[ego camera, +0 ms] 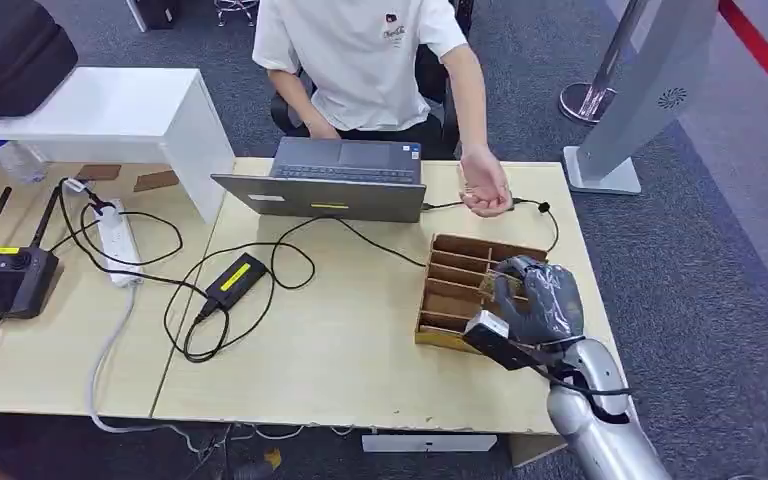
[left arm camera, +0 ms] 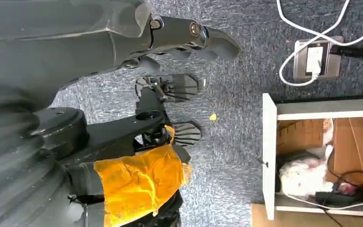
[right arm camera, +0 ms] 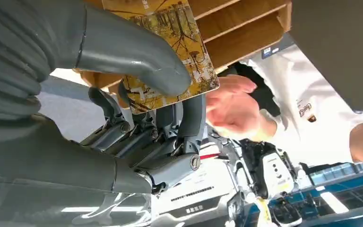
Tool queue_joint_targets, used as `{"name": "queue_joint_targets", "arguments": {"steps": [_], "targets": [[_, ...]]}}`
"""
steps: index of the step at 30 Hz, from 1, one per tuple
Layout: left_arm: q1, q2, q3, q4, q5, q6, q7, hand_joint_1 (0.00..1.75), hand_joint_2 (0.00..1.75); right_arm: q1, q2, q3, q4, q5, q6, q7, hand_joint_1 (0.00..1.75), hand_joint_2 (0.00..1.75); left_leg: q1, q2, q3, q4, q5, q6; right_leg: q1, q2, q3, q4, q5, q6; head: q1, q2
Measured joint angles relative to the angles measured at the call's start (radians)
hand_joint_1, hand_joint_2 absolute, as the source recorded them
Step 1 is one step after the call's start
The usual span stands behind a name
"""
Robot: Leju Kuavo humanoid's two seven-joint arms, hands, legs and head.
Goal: Pass the card to the sensor for recognition and then transmit it.
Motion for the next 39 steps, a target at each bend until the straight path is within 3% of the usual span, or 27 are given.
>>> {"name": "queue_joint_targets", "arguments": {"steps": [3, 8, 15, 27, 28, 39], "targets": [[-0.005, 0.001, -0.003, 0.000, -0.004, -0.005, 0.012, 0.00, 1.75, -0.068, 0.000, 0.007, -0.003, -0.008, 0.029, 0.025, 1.52, 1.75, 0.000, 0.001, 0.000, 0.000, 0.001, 0.000, 0.000, 0.001, 0.000, 0.000, 0.000, 0.000, 0.000, 0.000], [-0.023, 0.001, -0.019, 0.010, -0.007, -0.005, 0.037, 0.00, 1.75, -0.282, 0.013, 0.039, 0.007, -0.022, 0.109, 0.111, 1.52, 1.75, 0.000, 0.000, -0.001, 0.000, 0.003, -0.001, 0.000, 0.000, -0.001, 0.001, 0.002, 0.000, 0.000, 0.000], [-0.054, -0.017, -0.046, 0.037, -0.024, -0.001, 0.065, 0.00, 1.75, -0.535, 0.092, 0.099, 0.156, 0.056, 0.093, 0.217, 1.52, 1.75, 0.000, -0.003, -0.004, 0.000, 0.006, 0.000, 0.000, -0.003, -0.003, 0.001, 0.004, 0.000, 0.000, 0.000], [-0.069, -0.037, -0.056, 0.052, -0.025, 0.008, 0.077, 0.00, 1.75, -0.657, 0.167, 0.122, 0.382, 0.081, 0.039, 0.239, 1.52, 1.75, 0.000, -0.012, -0.009, 0.001, 0.009, 0.003, -0.002, -0.011, -0.004, -0.002, 0.005, 0.001, 0.000, 0.000], [-0.069, -0.037, -0.058, 0.052, -0.024, 0.008, 0.077, 0.00, 1.75, -0.657, 0.169, 0.123, 0.388, 0.081, 0.037, 0.236, 0.00, 1.75, 0.000, -0.013, -0.010, 0.002, 0.009, 0.003, -0.002, -0.012, -0.004, -0.002, 0.005, 0.001, 0.000, 0.000], [-0.069, -0.045, -0.065, 0.053, 0.013, 0.012, 0.063, 0.00, 1.75, -0.654, 0.172, 0.124, 0.438, 0.087, 0.027, 0.214, 0.00, 1.75, 0.000, -0.013, -0.013, 0.003, 0.009, 0.004, -0.003, -0.012, -0.005, -0.003, 0.007, 0.004, 0.000, 0.000]]}}
